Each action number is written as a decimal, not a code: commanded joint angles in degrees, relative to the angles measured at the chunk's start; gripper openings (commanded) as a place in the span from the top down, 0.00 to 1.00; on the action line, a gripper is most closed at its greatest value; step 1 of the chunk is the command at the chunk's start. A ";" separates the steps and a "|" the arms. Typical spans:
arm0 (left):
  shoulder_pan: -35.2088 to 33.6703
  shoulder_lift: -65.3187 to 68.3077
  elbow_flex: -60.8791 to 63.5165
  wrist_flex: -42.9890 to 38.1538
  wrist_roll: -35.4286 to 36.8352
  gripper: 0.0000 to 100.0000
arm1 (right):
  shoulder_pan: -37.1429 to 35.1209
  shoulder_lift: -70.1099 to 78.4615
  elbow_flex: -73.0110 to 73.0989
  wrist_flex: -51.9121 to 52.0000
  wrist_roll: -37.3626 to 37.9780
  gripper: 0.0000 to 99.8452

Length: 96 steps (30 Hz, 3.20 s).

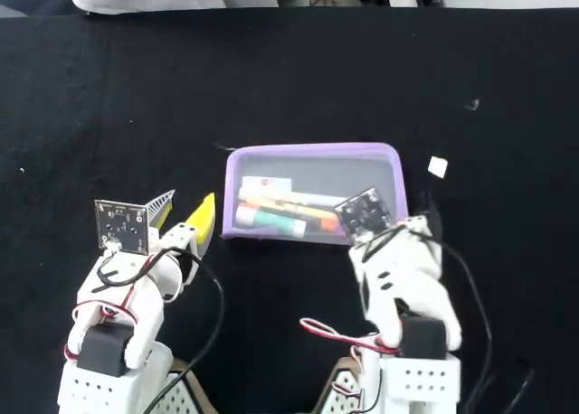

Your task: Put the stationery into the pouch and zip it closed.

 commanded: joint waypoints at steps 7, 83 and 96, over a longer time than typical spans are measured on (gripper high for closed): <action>-0.31 -0.26 -0.31 -1.05 0.62 0.80 | 0.70 -0.57 -15.69 24.44 8.00 0.65; -20.26 -0.35 4.88 11.69 3.96 0.94 | -5.36 -0.22 0.31 9.67 -30.15 0.97; -22.55 -0.35 11.65 21.71 1.32 0.94 | -6.68 -0.13 12.35 6.15 -23.21 0.97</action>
